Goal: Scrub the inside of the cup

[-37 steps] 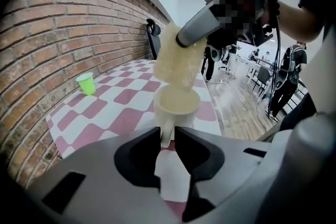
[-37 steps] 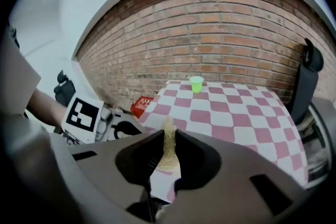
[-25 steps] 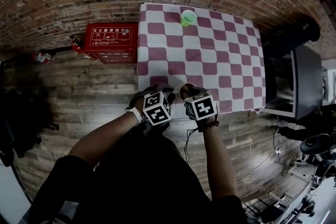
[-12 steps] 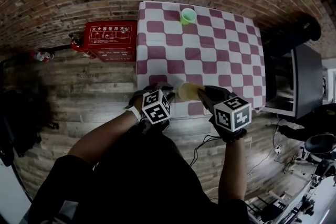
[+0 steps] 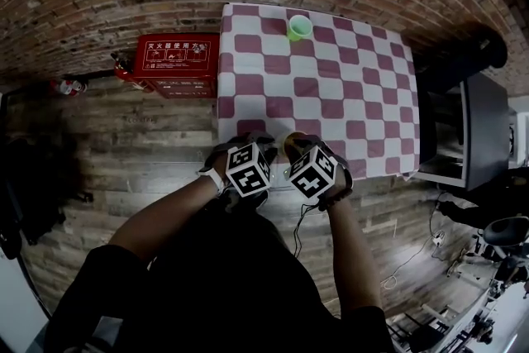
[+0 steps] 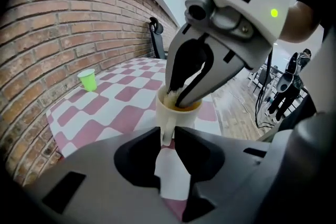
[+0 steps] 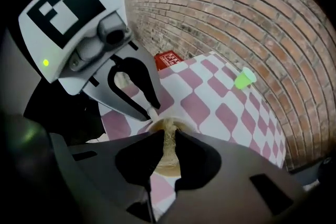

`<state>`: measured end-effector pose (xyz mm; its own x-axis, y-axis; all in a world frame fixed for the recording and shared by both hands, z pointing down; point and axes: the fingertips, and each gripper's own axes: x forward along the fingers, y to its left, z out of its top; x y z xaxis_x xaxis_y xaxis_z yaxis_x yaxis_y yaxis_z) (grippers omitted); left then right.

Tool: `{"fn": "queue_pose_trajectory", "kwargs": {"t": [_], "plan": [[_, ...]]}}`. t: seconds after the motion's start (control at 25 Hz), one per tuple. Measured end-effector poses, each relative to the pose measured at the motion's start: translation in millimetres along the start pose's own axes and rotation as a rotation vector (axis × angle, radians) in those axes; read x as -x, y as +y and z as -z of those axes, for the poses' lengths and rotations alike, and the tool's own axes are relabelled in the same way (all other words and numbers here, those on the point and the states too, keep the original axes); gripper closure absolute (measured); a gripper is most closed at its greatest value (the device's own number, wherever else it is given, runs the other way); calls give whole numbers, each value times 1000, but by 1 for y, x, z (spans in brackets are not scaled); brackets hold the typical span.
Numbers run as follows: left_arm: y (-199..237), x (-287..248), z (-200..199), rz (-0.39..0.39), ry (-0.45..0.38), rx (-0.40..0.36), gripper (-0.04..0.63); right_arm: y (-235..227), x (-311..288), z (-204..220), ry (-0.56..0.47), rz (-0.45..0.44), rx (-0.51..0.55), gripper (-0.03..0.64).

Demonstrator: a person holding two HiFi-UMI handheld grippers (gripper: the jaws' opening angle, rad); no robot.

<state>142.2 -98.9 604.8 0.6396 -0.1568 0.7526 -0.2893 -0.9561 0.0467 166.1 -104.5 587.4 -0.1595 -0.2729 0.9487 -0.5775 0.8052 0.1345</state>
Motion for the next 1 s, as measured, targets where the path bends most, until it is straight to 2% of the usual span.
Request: {"fn": "queue_pose_trajectory", "kwargs": {"t": [0.08,0.16,0.24,0.32,0.48,0.68,0.84,1.0], "plan": [[0,0,1,-1,0,4,502,3,-8,4,-1,-47,-35,546],[0,1,1,-1,0,7,502,1,-4,4,-29,-108,-114,546],[1,1,2,-1,2,14,502,-2,10,1,-64,-160,-179,546],[1,1,4,0,2,23,502,-4,30,-3,-94,-190,-201,546],[1,2,5,-2,1,19,502,-3,71,-14,-172,-216,-141,545],[1,3,4,-1,0,18,502,-6,106,-20,-183,-225,-34,545],[0,3,4,-5,-3,20,502,-22,79,-13,-98,-149,15,546],[0,4,4,-10,-8,14,502,-14,29,-7,-11,-127,41,546]]}}
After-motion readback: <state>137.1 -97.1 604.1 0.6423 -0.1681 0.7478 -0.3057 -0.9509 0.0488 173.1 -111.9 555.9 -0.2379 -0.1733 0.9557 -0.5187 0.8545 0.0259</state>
